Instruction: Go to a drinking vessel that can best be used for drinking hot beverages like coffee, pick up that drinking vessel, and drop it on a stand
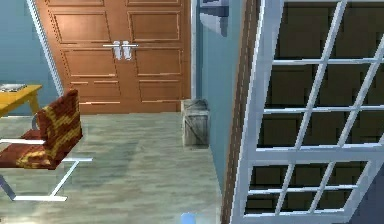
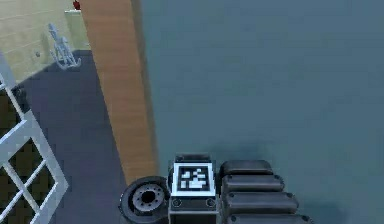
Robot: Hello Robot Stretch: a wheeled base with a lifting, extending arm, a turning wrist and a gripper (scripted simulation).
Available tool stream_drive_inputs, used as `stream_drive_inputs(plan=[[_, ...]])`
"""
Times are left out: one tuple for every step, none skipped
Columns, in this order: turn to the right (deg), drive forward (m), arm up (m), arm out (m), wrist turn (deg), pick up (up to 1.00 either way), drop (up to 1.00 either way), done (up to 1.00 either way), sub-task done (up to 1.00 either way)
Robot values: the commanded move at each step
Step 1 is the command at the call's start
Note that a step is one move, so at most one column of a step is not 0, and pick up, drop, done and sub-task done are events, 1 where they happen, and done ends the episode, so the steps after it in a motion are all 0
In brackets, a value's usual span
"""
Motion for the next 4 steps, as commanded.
stream_drive_inputs(plan=[[0.0,0.30,0.00,0.00,0.0,0.00,0.00,0.00,0.00],[45.0,0.00,0.00,0.00,0.0,0.00,0.00,0.00,0.00],[18.0,0.00,0.00,0.00,0.0,0.00,0.00,0.00,0.00],[0.0,0.45,0.00,0.00,0.0,0.00,0.00,0.00,0.00]])
